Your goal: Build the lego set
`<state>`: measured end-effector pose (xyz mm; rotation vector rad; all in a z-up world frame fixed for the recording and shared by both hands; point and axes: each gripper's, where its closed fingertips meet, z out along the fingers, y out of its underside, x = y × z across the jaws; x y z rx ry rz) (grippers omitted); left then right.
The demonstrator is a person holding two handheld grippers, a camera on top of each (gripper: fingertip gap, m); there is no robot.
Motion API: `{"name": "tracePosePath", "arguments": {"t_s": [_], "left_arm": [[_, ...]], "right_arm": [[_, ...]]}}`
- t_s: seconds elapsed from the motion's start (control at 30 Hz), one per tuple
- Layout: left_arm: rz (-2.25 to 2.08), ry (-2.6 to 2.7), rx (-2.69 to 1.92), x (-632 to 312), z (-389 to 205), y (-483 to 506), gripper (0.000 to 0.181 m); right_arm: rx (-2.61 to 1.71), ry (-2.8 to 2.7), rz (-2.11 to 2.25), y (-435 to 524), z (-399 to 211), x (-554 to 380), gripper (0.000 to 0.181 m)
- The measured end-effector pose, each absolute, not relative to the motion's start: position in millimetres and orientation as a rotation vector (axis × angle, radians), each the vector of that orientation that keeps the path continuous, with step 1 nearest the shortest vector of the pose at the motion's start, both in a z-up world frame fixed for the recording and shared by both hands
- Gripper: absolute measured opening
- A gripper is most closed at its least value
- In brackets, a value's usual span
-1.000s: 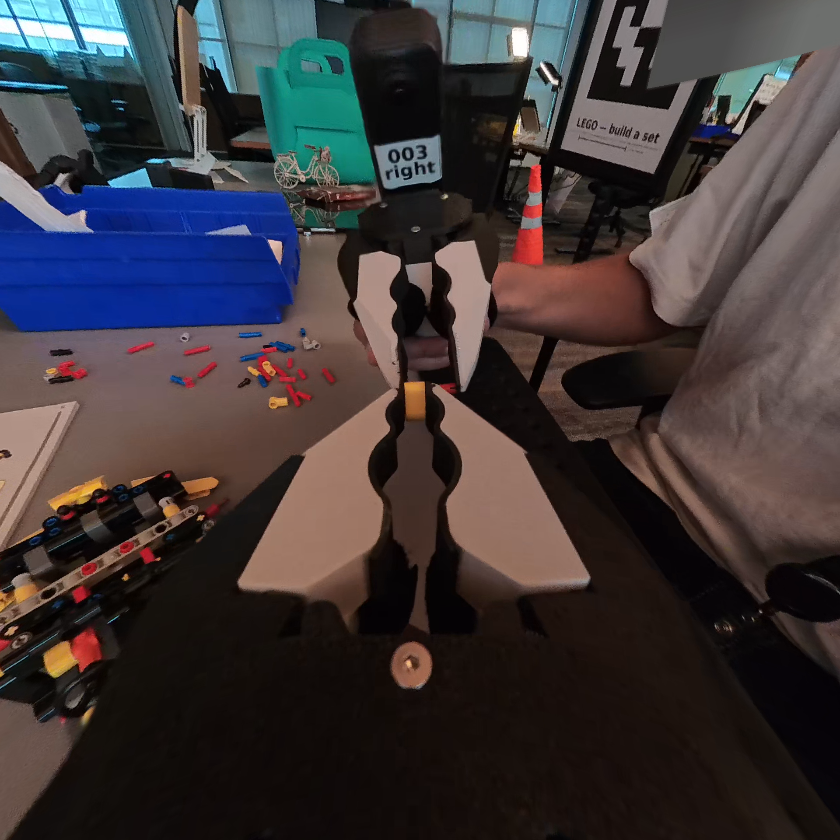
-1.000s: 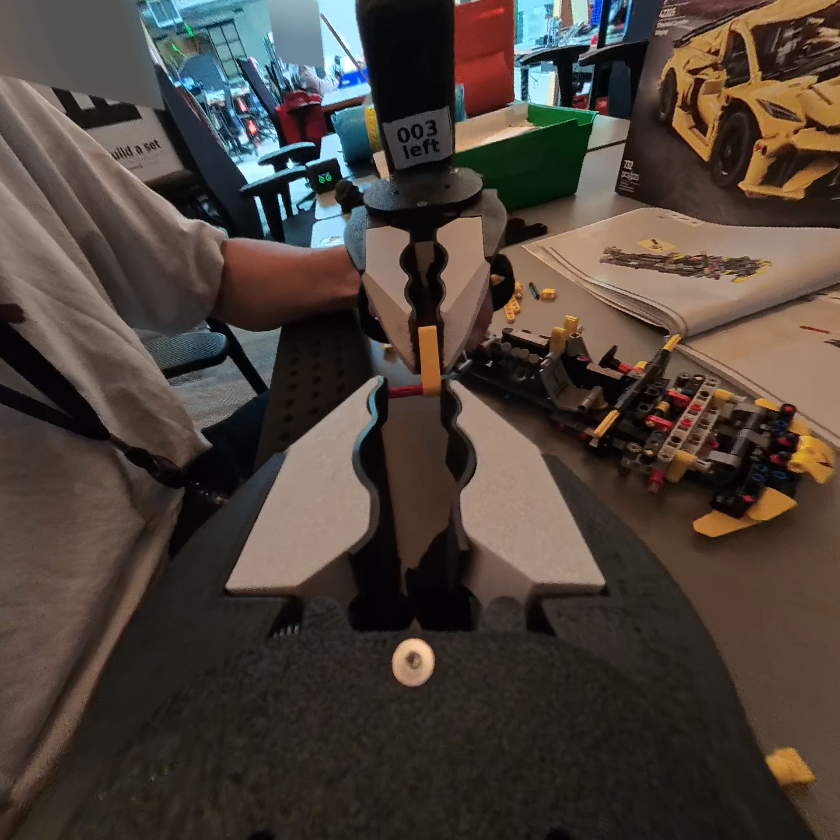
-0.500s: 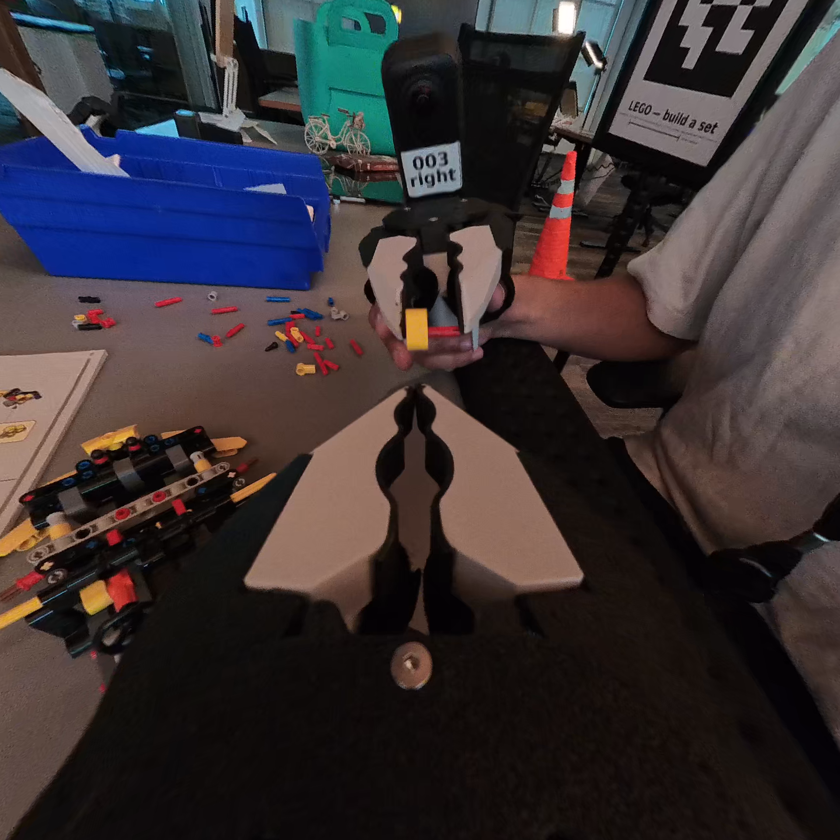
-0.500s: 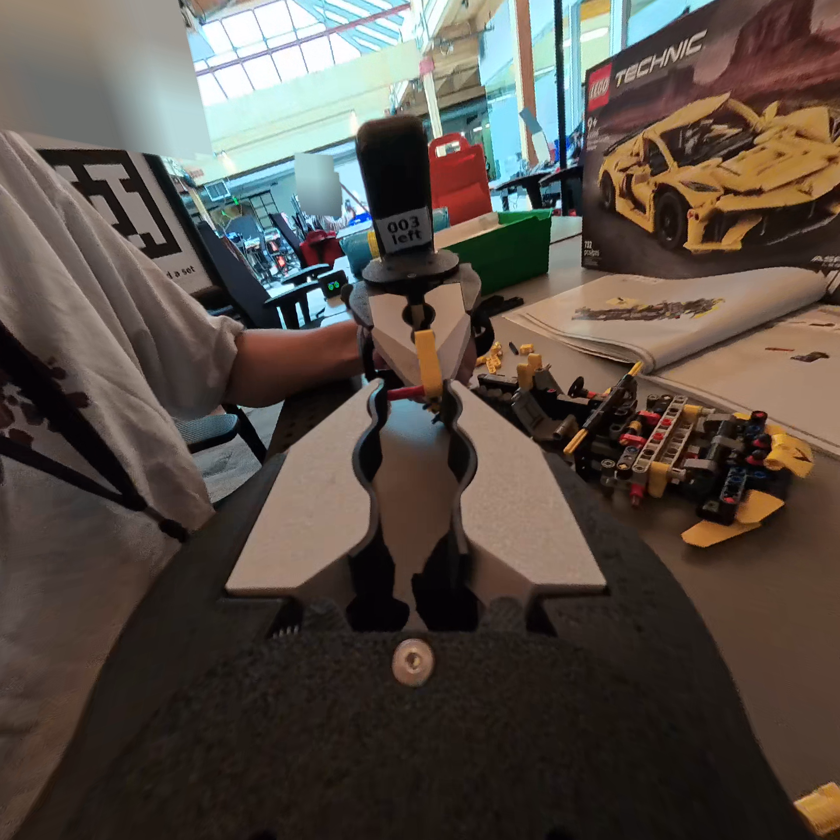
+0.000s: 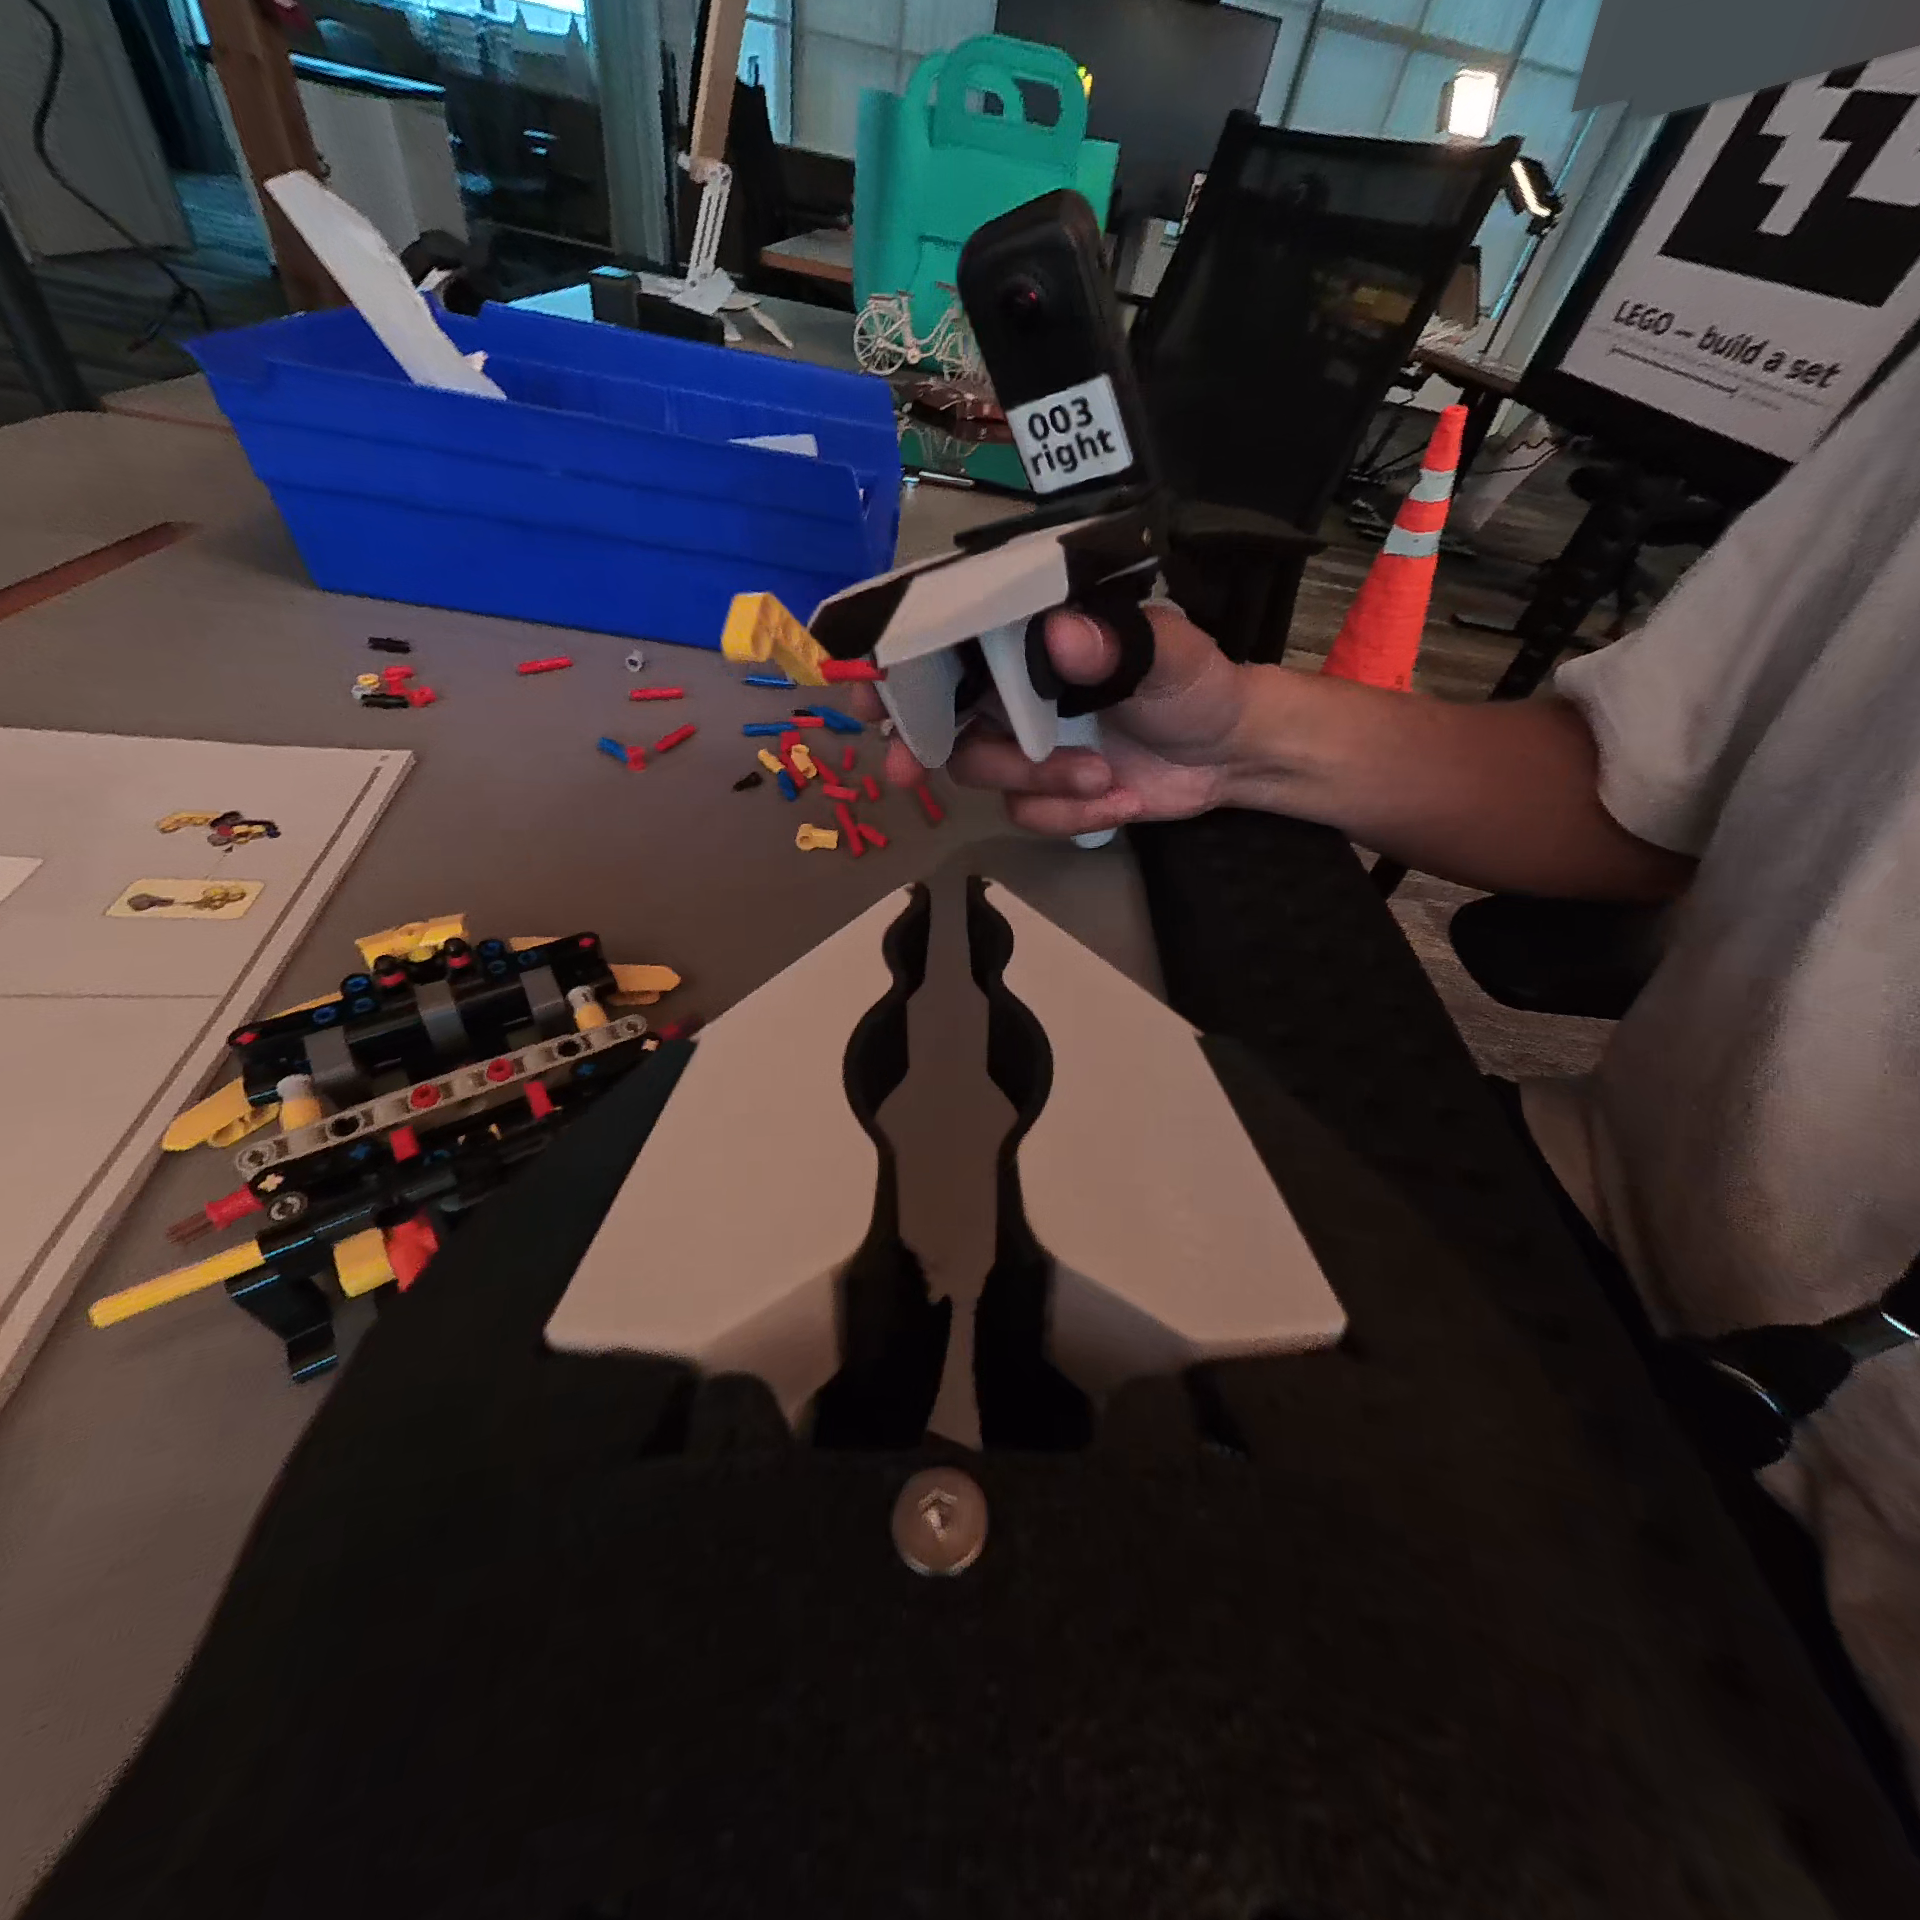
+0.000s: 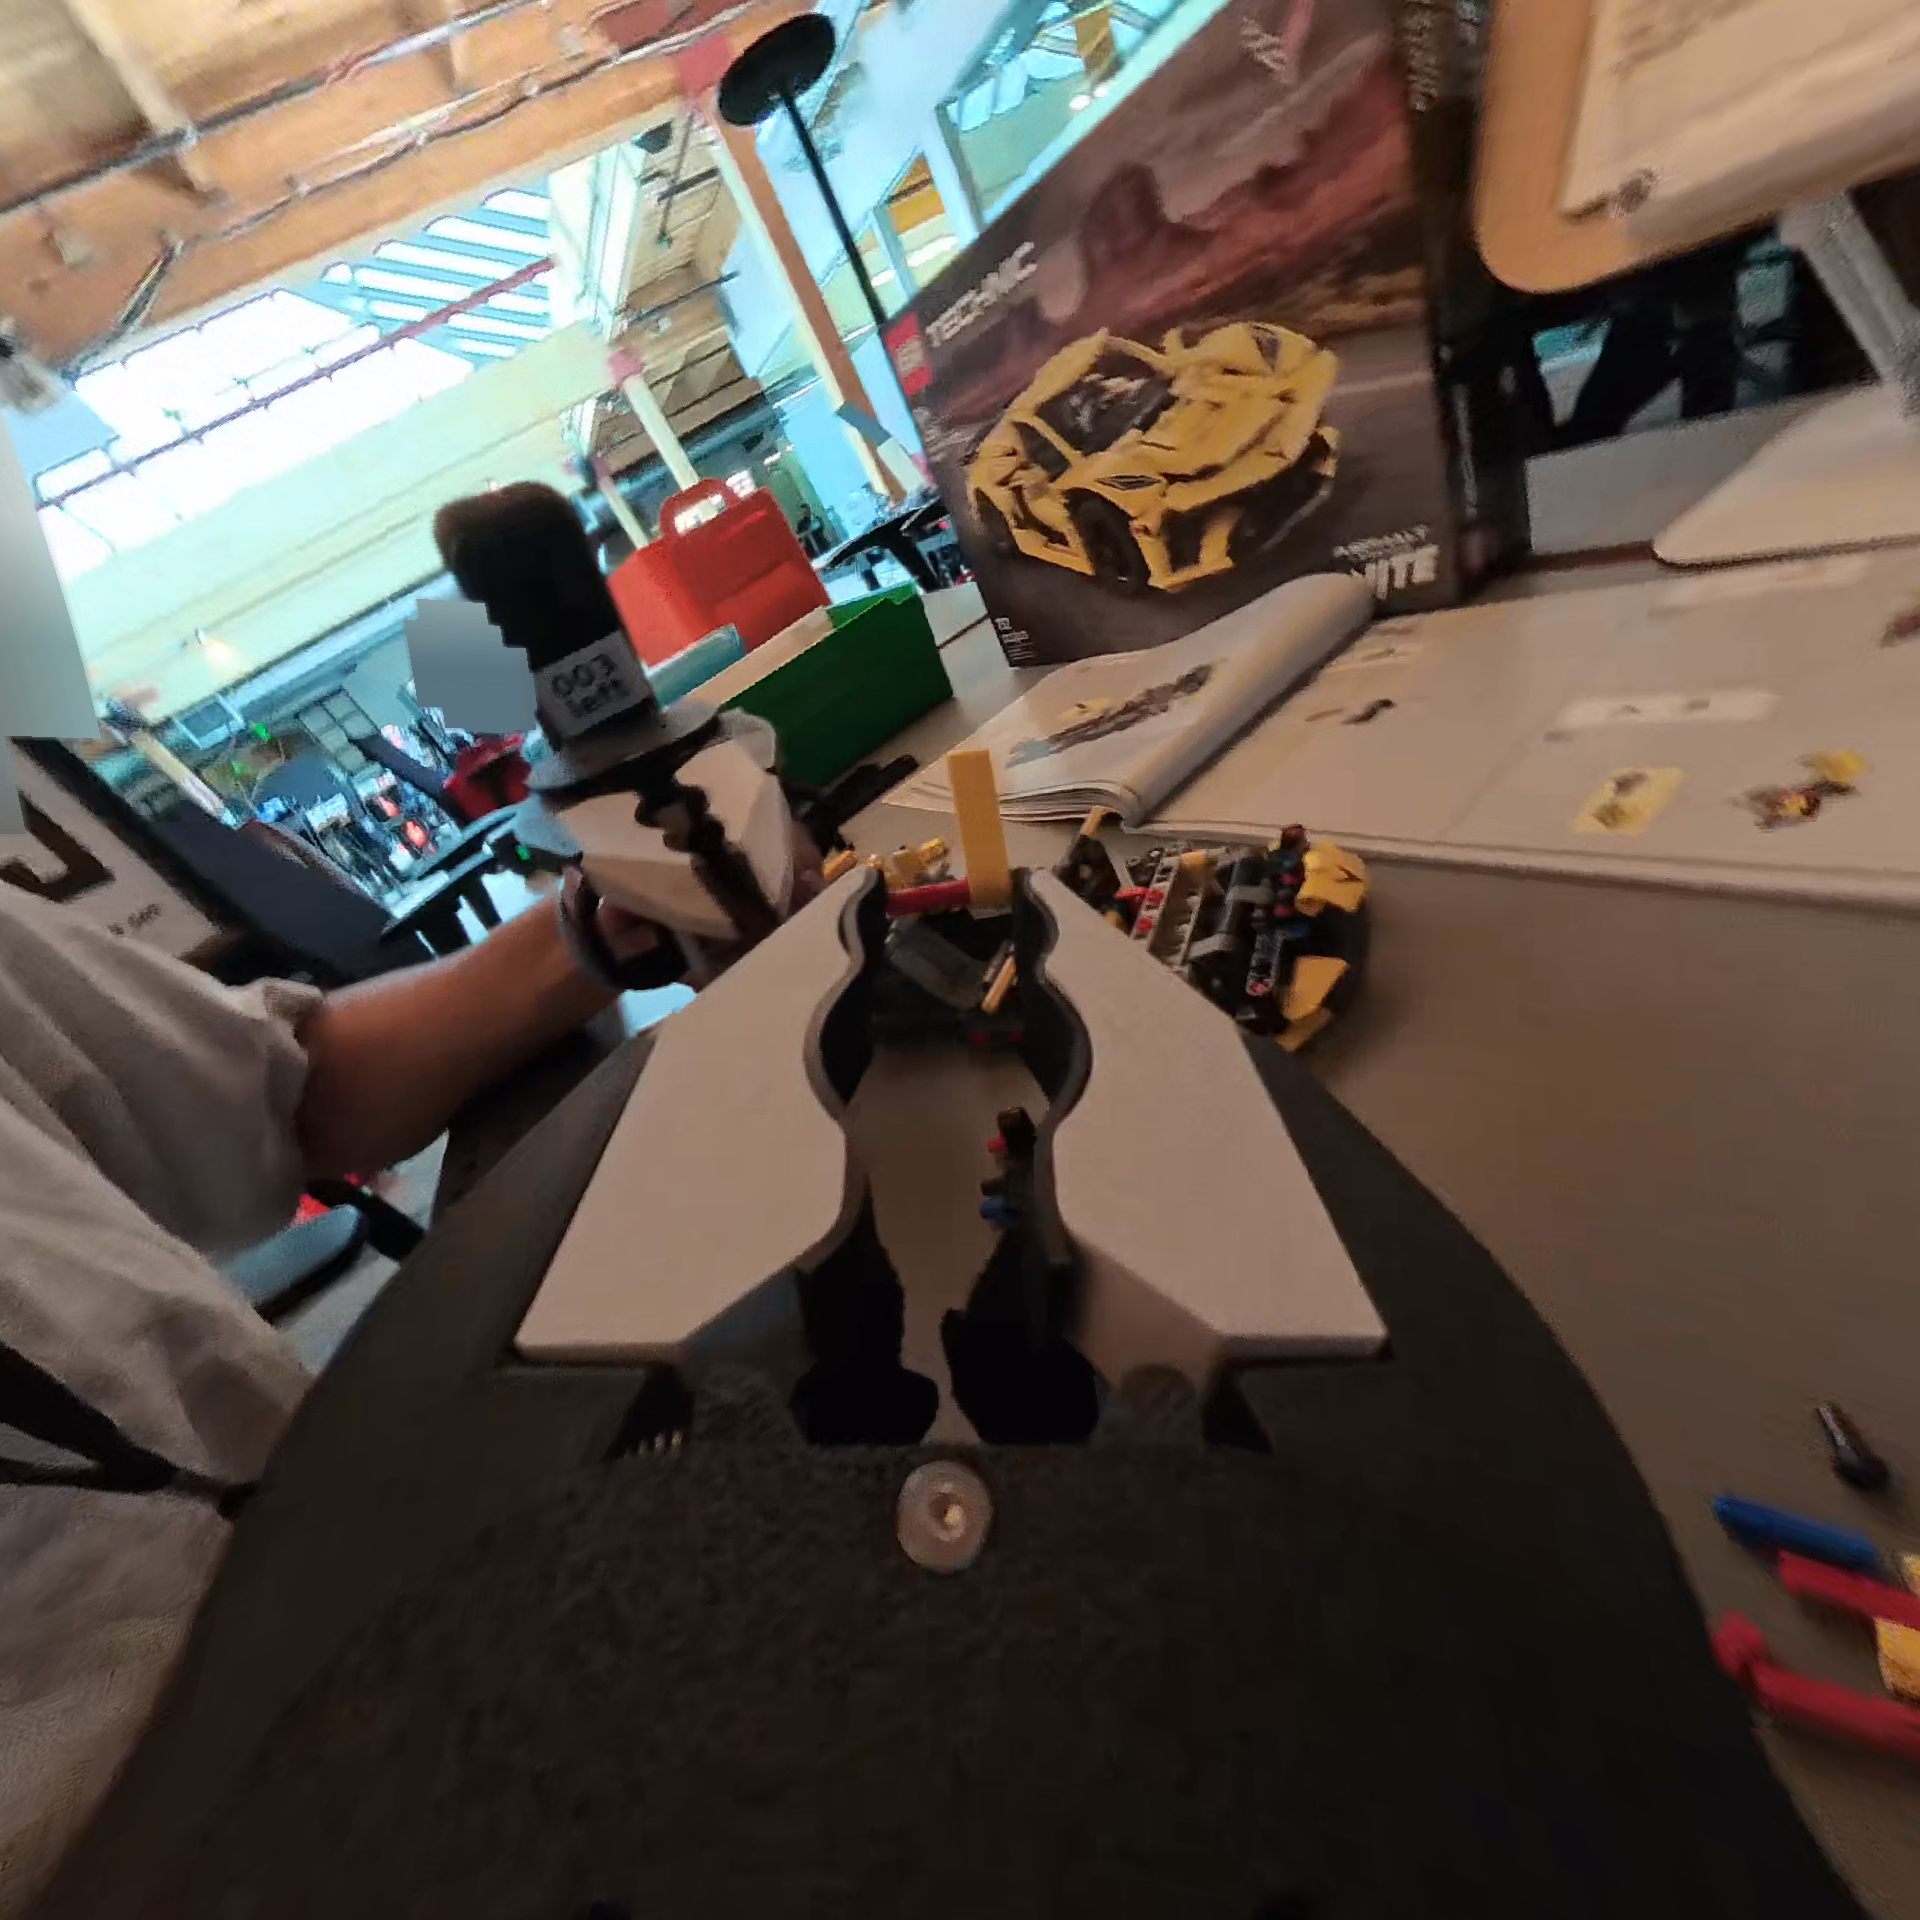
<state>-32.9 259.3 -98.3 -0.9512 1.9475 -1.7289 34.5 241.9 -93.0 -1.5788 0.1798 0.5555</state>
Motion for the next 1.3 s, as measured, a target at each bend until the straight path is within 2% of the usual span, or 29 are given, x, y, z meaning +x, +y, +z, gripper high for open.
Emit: {"name": "tracePosePath", "arguments": {"t_s": [0.3,0.47,0.67,0.97,1.07,1.3], "left_arm": [[-1.786,1.831,-1.081,-22,-91,266,0.021],[-1.925,1.608,-1.219,-9,-73,285,0.023],[-2.065,1.588,-1.266,-12,-71,283,0.024],[-2.155,1.606,-1.221,-18,-67,270,0.024],[-2.123,1.618,-1.183,-19,-67,269,0.010],[-2.123,1.672,-1.157,-23,-70,260,0.010]], "right_arm": [[-1.529,0.167,0.754,243,-88,19,0.023],[-1.419,0.180,0.972,258,-64,-3,0.023],[-1.442,0.143,0.916,264,-66,-20,0.023],[-1.502,0.120,0.884,268,-74,-27,0.023],[-1.489,0.128,0.907,267,-73,-27,0.023],[-1.521,0.088,0.937,268,-77,-38,0.023]]}}
